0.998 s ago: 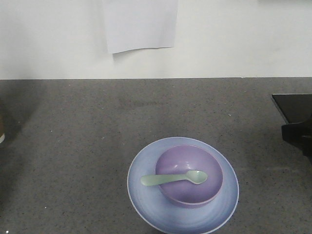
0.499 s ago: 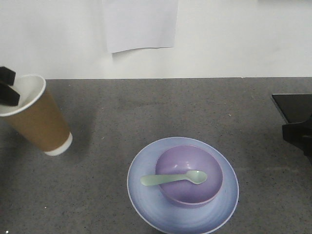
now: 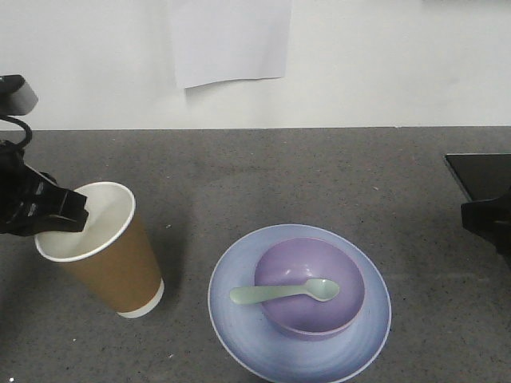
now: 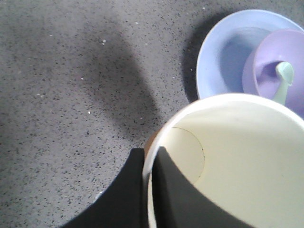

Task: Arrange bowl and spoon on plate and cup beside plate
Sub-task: 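Carry the paper cup with the left gripper beside the plate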

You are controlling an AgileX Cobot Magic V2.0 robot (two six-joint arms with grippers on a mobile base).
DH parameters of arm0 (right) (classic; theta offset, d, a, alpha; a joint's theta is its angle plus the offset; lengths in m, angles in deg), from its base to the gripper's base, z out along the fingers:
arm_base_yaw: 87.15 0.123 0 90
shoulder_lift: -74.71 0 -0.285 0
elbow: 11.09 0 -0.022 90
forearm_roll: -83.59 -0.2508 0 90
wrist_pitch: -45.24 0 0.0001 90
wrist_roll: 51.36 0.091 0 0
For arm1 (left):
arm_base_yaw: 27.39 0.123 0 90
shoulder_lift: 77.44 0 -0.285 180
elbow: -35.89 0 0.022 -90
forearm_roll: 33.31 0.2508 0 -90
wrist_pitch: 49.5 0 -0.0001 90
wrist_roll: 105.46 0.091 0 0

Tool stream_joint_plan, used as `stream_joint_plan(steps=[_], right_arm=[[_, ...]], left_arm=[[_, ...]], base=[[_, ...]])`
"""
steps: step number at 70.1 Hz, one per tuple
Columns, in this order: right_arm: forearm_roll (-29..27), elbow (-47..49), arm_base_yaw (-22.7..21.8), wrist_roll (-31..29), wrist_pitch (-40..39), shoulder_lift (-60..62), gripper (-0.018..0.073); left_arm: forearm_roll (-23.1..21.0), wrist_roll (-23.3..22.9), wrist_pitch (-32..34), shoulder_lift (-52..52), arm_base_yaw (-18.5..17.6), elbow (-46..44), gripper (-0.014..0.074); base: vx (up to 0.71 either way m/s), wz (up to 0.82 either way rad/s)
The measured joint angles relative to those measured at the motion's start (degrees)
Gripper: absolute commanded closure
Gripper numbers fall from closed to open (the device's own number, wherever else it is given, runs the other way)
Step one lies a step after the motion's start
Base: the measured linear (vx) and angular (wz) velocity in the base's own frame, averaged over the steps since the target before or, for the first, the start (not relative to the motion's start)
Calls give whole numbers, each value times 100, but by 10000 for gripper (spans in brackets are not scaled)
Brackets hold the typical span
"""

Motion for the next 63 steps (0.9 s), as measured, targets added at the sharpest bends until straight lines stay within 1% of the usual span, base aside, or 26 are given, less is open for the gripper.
stream_joint_plan(steps=[9,26,34,44,49,63], right_arm=[[0,0,0,0,0,0,-10],[0,0,0,0,6,0,-10],[0,0,0,0,6,0,-10],[0,0,0,0,11,0,-10],[0,0,0,0,16,0,-10],[0,0,0,0,23,0,-10]], left_arm=[[69,-172,139,-123,-289,0,605],[87,-264,418,-506,-705,0,605],[231,-366,574,-730,-863,0,605],[450,-559,758,-892,-939,0,605],[493,-625,809,-912,-939,0,605],[578,-659,820,-924,-939,0,605]], base=[[0,0],[0,0],[0,0],[0,0],[0,0],[0,0]])
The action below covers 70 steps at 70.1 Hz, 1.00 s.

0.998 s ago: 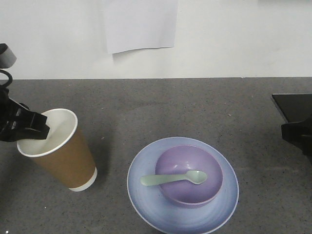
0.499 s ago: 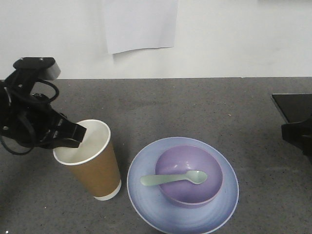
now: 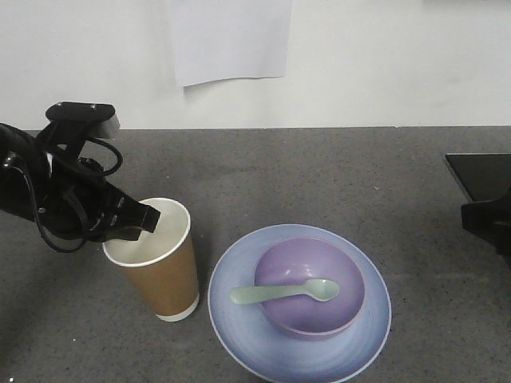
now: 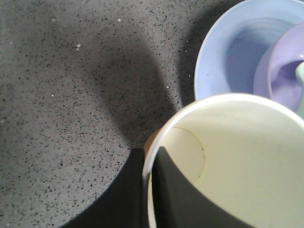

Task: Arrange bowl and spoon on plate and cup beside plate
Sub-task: 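Carry the paper cup with the left gripper beside the plate, then release the cup rim and raise the left gripper away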

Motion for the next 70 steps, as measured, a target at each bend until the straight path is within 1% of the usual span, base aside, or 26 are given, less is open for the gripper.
stream_joint_plan(steps=[14,27,43,54,70], right_arm=[[0,0,0,0,-20,0,-10],[0,0,0,0,-25,0,-10],[0,0,0,0,-25,0,-10],[0,0,0,0,-25,0,-10],[0,0,0,0,-25,0,-10]], left_arm=[[5,-4,-14,-246,0,0,603],[11,-4,-14,-272,0,0,599],[11,-4,-18,-272,0,0,565],[16,-4,-78,-272,0,0,485],[16,-4,-77,-272,0,0,272]], base=[[0,0],[0,0],[0,0],[0,0],[0,0]])
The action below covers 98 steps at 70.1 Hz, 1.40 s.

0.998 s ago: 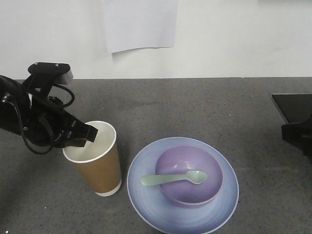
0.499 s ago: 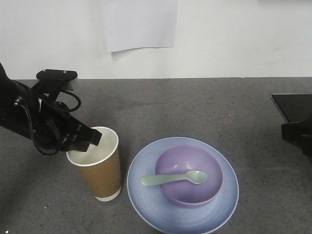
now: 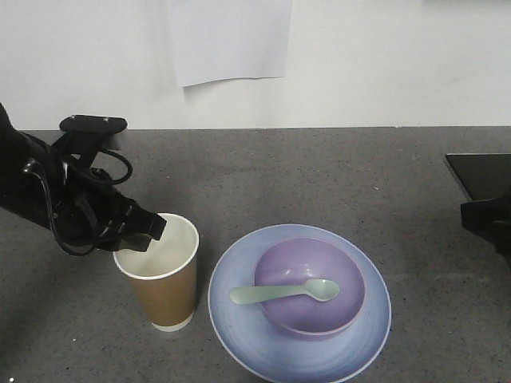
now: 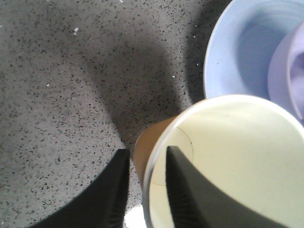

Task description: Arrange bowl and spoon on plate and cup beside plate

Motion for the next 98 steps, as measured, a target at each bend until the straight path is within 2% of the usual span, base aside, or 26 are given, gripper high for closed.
stream_joint_plan(steps=[7,15,36,47,66,75,87,98], right_arm=[[0,0,0,0,0,0,-10],[0,0,0,0,0,0,-10],[0,0,0,11,0,0,-10],[0,0,0,11,0,0,-10],[0,0,0,11,0,0,-10],[0,0,0,11,0,0,-10],[55,0,0,17,0,0,16],[161,0,0,28,-6,22,66]], left_arm=[[0,0,0,0,0,0,169],[0,0,9,14,0,0,94],[132,-52,113,601,0,-13,80],[867,-587,139,1145,0,-13,83],[2957,-2013,88,2384,0,-13,84],[3667,-2441,-180,2983,0,-13,84],[3899,-2552,-453,3585,0,70,84],[3926,-2634,-333,4076,0,727,84]], base=[[0,0],[0,0],[0,0],[0,0],[0,0],[0,0],[0,0],[0,0]])
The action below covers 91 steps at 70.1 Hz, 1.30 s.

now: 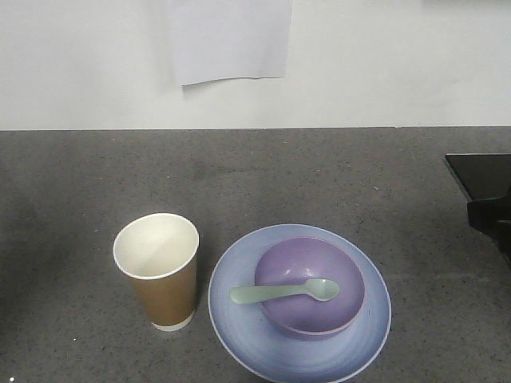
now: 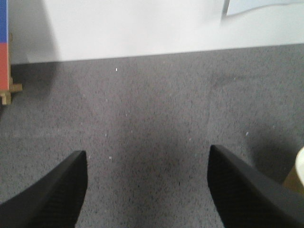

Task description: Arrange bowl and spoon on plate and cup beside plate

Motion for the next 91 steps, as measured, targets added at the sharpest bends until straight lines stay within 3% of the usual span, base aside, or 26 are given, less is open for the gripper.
stream_joint_plan(steps=[11,19,26,39,43,91], right_arm=[[15,0,0,6,-4,144,131],[83,0,0,6,-12,275,194],[165,0,0,6,-15,359,286],[230,0,0,6,-15,385,510],[230,0,0,6,-15,385,577],[249,0,0,6,-5,385,570]], left_arm=[[26,-342,560,506,0,876,104],[33,-545,891,847,0,1322,168],[50,-625,958,1017,0,1551,281],[251,-644,1022,1090,0,1570,604],[312,-648,1053,1090,0,1570,606],[362,-662,1069,1090,0,1570,604]], base=[[0,0],[0,0],[0,0],[0,0],[0,0],[0,0]])
